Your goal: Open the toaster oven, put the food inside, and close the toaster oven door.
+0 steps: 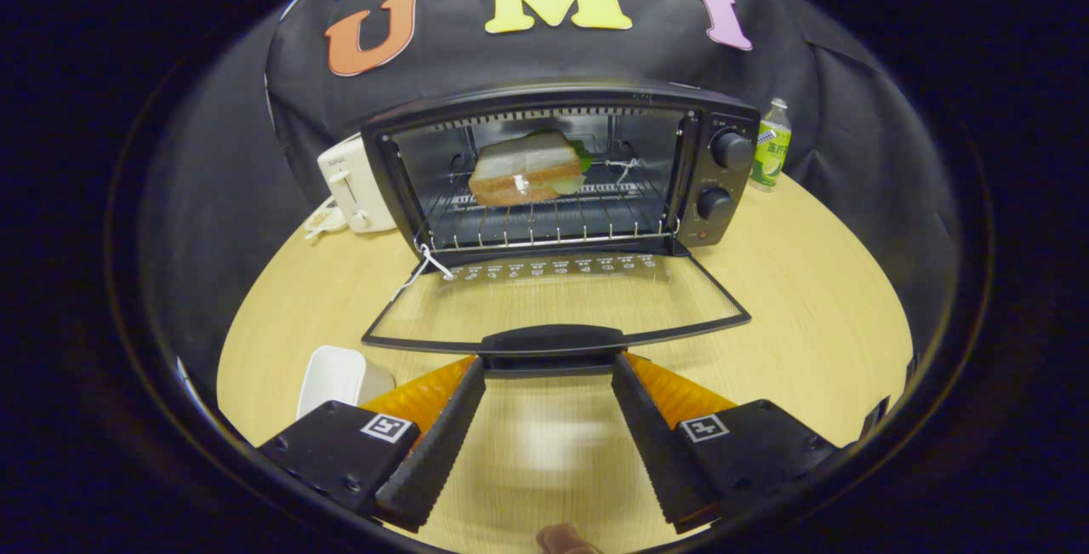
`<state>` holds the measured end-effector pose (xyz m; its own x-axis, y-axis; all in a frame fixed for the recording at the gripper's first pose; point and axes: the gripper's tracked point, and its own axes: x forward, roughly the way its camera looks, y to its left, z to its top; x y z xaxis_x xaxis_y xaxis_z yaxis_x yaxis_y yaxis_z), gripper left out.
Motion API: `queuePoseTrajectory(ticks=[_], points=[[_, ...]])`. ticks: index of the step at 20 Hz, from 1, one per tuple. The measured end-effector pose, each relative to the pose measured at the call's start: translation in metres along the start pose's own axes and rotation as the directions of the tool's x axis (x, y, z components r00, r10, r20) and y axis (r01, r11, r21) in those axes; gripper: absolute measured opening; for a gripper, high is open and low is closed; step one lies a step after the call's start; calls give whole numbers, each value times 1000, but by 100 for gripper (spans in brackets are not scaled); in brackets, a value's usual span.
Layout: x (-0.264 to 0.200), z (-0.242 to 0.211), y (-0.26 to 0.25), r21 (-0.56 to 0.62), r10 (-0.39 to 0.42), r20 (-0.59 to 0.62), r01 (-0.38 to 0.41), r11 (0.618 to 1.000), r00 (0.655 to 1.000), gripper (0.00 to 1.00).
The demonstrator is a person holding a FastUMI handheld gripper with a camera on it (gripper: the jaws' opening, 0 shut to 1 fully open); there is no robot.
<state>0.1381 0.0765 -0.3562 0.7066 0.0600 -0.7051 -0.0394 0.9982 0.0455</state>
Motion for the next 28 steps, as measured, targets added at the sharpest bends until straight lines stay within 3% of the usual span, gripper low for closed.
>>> queuePoseTrajectory(ticks=[7,13,18,26,28], points=[[-8,24,1,129,11,119,-27,991,993,98],[-19,63,7,63,-11,254,-5,998,967,98],[-19,91,8,-27,-24,394,38,999,919,99],[-17,126,12,-49,-2,523,32,998,852,100],[-16,136,18,-43,23,551,0,999,834,100]])
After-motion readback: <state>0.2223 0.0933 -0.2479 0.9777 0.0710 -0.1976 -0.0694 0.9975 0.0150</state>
